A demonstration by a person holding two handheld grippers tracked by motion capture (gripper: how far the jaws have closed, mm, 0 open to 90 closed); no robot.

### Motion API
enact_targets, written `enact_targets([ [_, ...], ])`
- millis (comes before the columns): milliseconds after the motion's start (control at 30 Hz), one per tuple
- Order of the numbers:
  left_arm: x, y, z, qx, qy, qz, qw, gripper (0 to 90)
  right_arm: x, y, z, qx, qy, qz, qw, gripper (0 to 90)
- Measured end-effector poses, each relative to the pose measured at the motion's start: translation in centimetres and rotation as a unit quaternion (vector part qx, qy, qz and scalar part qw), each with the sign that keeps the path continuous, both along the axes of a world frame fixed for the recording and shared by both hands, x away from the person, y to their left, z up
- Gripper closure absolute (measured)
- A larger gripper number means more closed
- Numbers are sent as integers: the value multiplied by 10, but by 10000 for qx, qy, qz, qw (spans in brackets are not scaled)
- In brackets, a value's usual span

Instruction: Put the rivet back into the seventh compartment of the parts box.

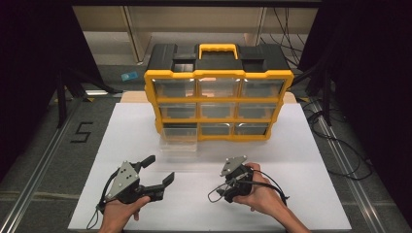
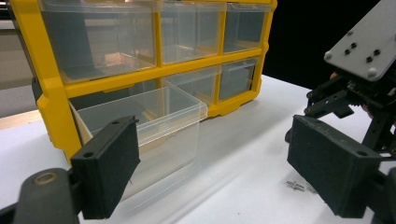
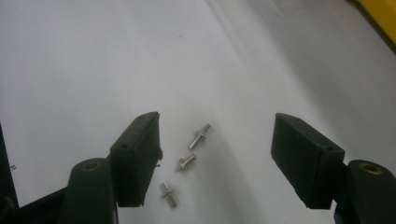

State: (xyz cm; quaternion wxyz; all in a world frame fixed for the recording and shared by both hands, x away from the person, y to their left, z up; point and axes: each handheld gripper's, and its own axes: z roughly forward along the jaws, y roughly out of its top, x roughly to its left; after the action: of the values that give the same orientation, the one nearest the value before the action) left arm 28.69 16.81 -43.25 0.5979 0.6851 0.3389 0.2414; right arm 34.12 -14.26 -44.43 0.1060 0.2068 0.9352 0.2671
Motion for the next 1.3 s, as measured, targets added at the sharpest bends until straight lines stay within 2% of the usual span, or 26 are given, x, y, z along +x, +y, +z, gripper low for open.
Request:
enact_targets([
  [200, 0, 0, 0, 8, 3, -2, 10000, 165, 7, 8, -3, -205, 408, -9, 9990, 437],
  [333, 1, 0, -1, -25, -19, -26, 10000, 165, 12, 12, -9, -394, 508, -21, 9979, 490],
  [500, 1, 0, 0, -2, 13, 5, 10000, 165, 16, 19, -12, -524, 637, 122, 9965, 572],
  [633, 1, 0, -1, -32, -14, -9, 10000, 165, 19, 24, -14, -647, 731, 64, 9952, 646],
  [667, 1, 0, -1, -33, -11, -8, 10000, 165, 21, 23, -15, -715, 691, 59, 9950, 664],
  [733, 1, 0, -1, -31, -11, -8, 10000, 165, 22, 24, -17, -691, 831, 32, 9941, 686],
  [800, 1, 0, -1, -16, 18, 11, 10000, 165, 25, 23, -18, -837, 819, 76, 9931, 711],
  [933, 1, 0, -1, -18, 20, 9, 10000, 166, 25, 24, -18, -854, 863, 86, 9926, 817],
  [967, 1, 0, -1, -18, 20, 9, 10000, 166, 25, 24, -18, -854, 863, 86, 9926, 817],
  [1000, 1, 0, -1, -23, 21, 7, 10000, 165, 24, 25, -18, -814, 865, 187, 9927, 827],
  [1033, 1, 0, -1, -23, 21, 7, 10000, 165, 25, 25, -18, -901, 776, 267, 9925, 829],
  [1100, 1, 0, -1, -52, -12, -18, 10000, 166, 23, 27, -17, -808, 827, 253, 9930, 830],
  [1167, 1, 0, -1, -43, -9, -15, 10000, 166, 22, 27, -13, -745, 779, 216, 9939, 831],
  [1267, 2, 0, -1, -51, -2, -13, 10000, 166, 22, 27, -4, -564, 544, 210, 9967, 832],
  [1300, 2, 0, -1, -51, -2, -13, 10000, 165, 22, 27, 0, -514, 540, 175, 9971, 831],
])
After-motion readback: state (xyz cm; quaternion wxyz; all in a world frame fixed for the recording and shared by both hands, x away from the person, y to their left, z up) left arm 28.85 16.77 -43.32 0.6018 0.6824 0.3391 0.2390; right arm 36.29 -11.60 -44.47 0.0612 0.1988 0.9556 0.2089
